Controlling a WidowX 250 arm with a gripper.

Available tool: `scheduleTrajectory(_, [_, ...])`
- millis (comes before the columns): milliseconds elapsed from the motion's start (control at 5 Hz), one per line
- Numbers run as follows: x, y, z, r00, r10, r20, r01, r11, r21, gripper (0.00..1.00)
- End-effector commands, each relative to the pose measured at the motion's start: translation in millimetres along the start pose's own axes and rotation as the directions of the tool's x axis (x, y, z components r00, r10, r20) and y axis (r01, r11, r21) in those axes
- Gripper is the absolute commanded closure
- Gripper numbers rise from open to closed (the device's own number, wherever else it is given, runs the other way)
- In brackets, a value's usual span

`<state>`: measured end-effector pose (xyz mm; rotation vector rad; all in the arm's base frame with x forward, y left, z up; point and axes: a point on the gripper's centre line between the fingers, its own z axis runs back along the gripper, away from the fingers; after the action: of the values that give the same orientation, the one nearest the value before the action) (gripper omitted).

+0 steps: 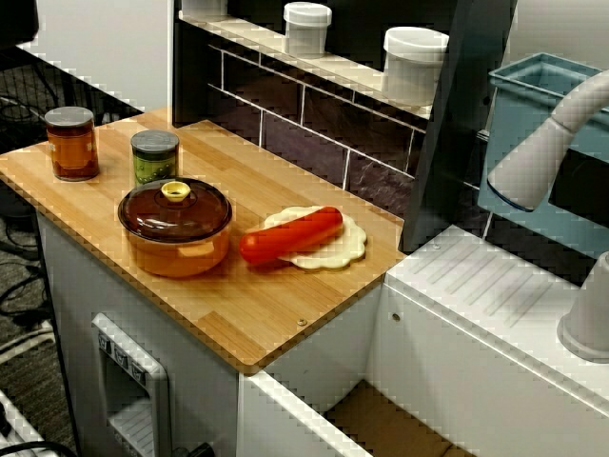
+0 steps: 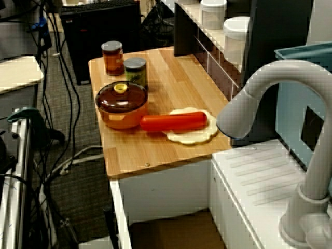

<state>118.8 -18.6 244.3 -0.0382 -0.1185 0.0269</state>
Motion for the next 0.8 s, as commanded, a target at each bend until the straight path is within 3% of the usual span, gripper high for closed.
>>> scheduleTrajectory(0, [0.0, 0, 0.0, 1.000, 0.000, 0.000, 0.000, 1.000, 0.000, 0.00])
scheduleTrajectory(200, [-1.0, 0, -5.0, 1.000, -0.006, 0.014, 0.005, 0.999, 0.042, 0.00])
scheduleTrajectory(400, [1.5, 6, -7.1, 0.995, -0.091, 0.043, 0.085, 0.990, 0.109, 0.00])
scheduleTrajectory(600, [4.1, 20, -17.0, 0.992, -0.093, 0.085, 0.079, 0.985, 0.154, 0.00])
